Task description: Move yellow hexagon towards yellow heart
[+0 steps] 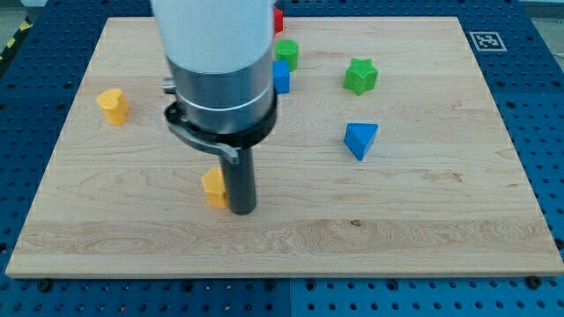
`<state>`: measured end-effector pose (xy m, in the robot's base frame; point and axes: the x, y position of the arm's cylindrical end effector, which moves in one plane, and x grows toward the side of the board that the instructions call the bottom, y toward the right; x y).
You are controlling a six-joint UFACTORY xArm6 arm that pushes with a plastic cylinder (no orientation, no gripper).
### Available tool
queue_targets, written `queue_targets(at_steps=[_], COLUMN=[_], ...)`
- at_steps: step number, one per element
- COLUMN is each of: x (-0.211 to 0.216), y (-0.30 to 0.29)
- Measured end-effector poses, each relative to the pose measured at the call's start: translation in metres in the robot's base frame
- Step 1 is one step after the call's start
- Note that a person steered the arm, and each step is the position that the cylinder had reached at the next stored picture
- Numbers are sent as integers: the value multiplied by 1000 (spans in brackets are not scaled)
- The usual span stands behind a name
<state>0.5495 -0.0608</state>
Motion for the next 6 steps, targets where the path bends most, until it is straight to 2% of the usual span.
queue_targets(at_steps=[2,4,6], x=[-9,-54,-98], y=[-41,-47,-78])
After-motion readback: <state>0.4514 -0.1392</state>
